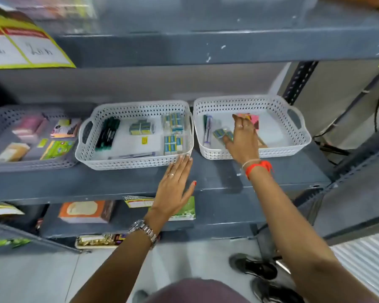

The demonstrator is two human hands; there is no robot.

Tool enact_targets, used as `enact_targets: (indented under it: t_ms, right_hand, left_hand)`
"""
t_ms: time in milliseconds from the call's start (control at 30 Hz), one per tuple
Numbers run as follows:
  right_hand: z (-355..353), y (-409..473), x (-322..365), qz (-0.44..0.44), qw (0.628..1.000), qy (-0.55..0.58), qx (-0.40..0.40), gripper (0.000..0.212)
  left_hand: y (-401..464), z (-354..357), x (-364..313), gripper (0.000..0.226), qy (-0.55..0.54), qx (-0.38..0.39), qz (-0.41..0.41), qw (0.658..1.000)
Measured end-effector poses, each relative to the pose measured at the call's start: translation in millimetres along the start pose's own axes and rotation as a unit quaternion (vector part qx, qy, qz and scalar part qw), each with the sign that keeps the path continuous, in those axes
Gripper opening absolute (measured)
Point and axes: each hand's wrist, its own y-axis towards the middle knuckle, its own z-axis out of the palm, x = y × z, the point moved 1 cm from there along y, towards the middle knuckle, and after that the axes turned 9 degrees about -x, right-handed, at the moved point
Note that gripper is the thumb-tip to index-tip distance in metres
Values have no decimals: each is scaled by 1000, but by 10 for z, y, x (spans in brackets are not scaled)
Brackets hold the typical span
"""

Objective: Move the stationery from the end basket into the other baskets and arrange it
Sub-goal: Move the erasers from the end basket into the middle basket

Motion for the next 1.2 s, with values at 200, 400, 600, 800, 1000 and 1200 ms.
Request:
enact_targets:
  t_ms: [200, 400, 600, 800, 1000, 1200]
  right_hand:
    - [292, 375, -34, 53, 983, -27, 174, 39]
    - [495, 513, -81, 67, 972, -60, 216, 42]
    - [514, 537, -82, 84, 972, -60, 210, 46]
    - [451, 526, -35, 99, 967, -63, 226, 48]
    - [366, 548, -8, 132, 979, -44, 151, 43]
    - [166, 596, 374, 93, 996, 1, -7, 32]
  left_hand:
    - [-119, 179, 65, 57, 50, 94, -58, 993]
    - [-139, 247, 84, 57, 88, 118, -83, 986]
    - [-139, 243, 86, 58, 84, 129, -85, 984]
    - [-127, 211, 64, 61, 73, 132, -88, 985]
    - [-146, 17, 140, 75, 48, 80, -106, 990]
    - [-467, -378, 640, 62, 58, 40, -158, 985]
